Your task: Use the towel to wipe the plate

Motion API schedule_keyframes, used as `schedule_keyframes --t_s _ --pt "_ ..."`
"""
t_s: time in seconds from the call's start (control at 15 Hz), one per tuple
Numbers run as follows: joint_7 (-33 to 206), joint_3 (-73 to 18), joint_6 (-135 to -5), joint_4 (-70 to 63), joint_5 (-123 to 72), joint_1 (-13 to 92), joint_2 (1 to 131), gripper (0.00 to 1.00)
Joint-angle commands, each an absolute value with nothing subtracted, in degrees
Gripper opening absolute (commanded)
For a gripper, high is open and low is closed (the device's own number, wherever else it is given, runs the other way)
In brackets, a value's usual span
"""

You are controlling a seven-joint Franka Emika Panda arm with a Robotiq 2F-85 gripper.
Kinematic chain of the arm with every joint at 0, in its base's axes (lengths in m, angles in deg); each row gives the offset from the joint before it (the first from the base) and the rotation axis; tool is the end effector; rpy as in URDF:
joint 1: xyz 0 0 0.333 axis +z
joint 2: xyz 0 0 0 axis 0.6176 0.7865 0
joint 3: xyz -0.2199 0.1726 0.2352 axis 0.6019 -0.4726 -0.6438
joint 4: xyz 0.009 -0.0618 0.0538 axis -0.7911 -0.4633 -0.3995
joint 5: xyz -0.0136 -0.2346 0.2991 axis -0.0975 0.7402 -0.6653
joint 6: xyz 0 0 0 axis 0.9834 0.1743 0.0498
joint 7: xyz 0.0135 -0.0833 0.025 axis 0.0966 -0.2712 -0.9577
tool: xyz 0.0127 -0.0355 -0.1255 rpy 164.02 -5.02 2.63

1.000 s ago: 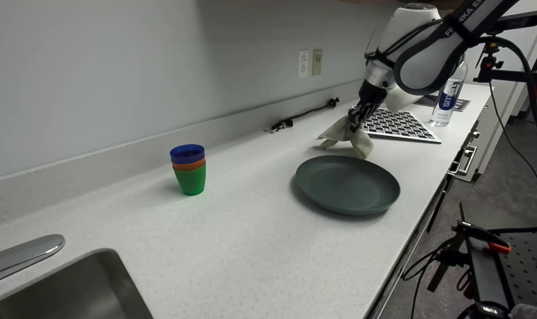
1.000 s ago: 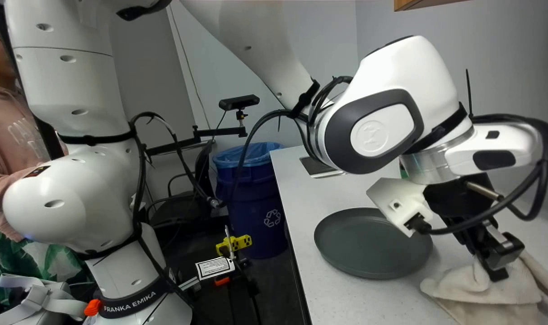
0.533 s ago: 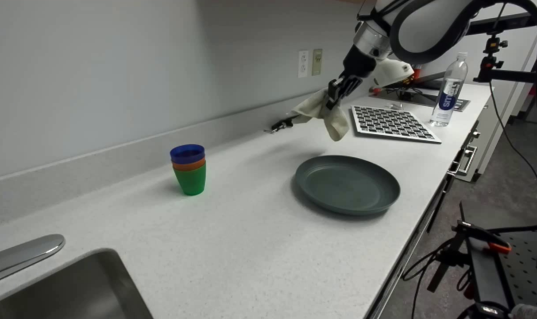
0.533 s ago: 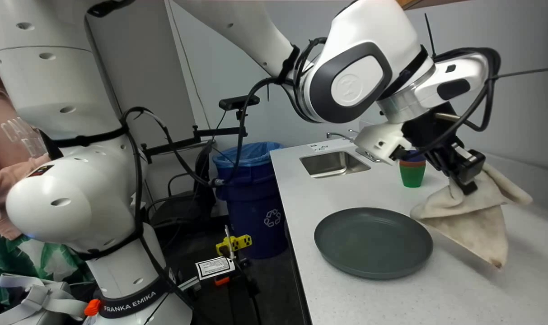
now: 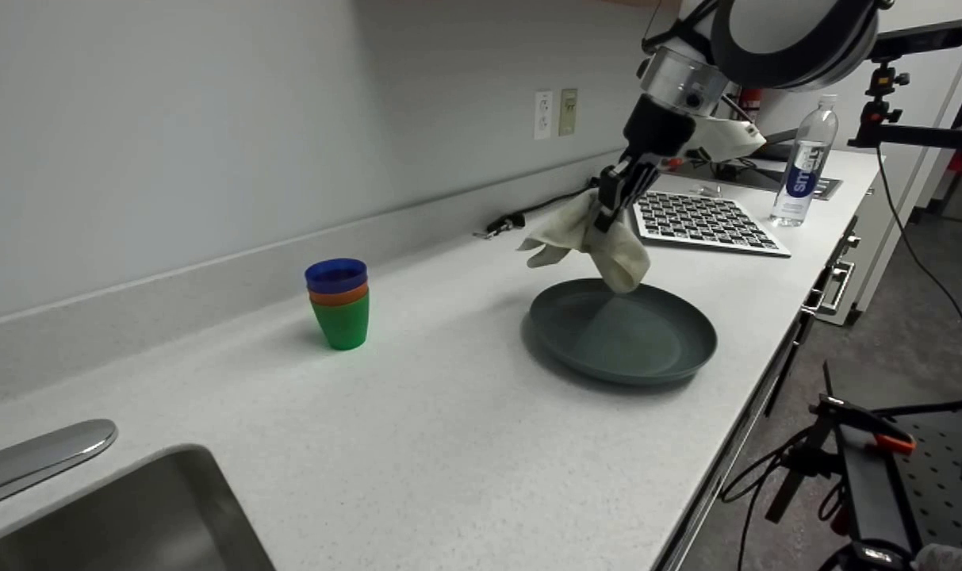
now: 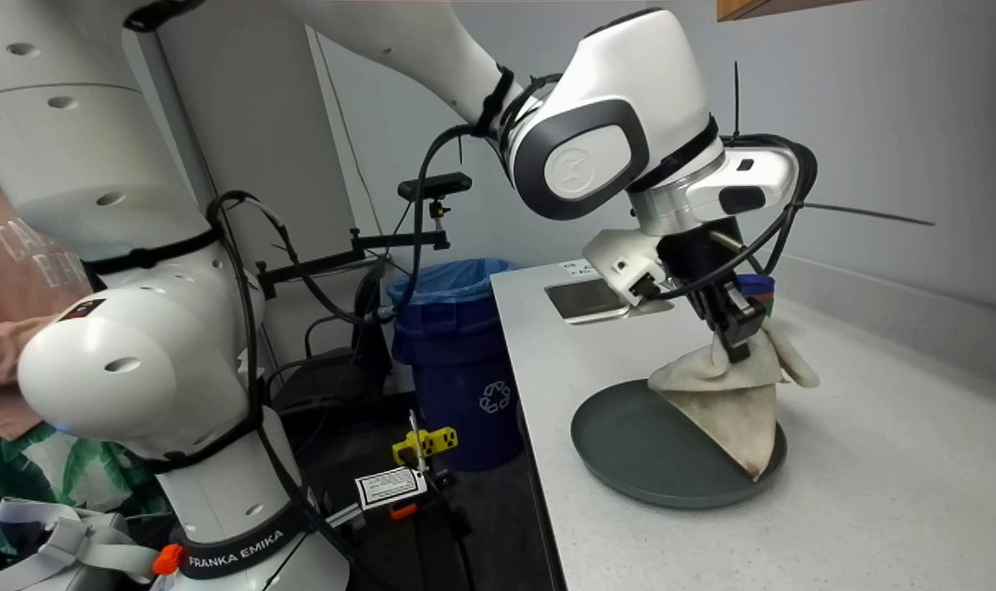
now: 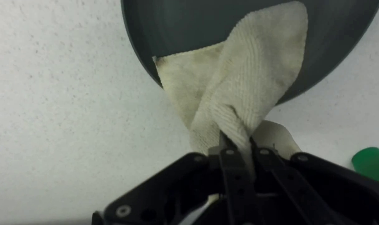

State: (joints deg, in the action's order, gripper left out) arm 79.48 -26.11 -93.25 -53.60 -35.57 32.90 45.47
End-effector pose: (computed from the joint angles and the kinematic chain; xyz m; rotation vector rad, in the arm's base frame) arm 0.4817 -0.0945 0.3895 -3.0391 0.3709 -0.5467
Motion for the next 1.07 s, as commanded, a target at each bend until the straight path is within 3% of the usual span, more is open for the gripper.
schedule_keyframes --t_s 0.0,0.13,0.2,0.27,1.0 --pt "77.78 -24.84 -87.48 -55.69 -35.33 32.34 44.05 0.02" --pt "77.85 -24.30 -84.62 -55.60 -35.46 32.03 44.63 0.02" --pt "77.48 -23.96 -83.56 -55.30 -36.16 32.02 45.02 0.07" --pt "78.13 -23.78 -83.03 -55.06 -35.55 31.82 45.33 0.02" --pt "77.71 -23.36 -83.08 -51.69 -37.64 31.67 51.56 0.02"
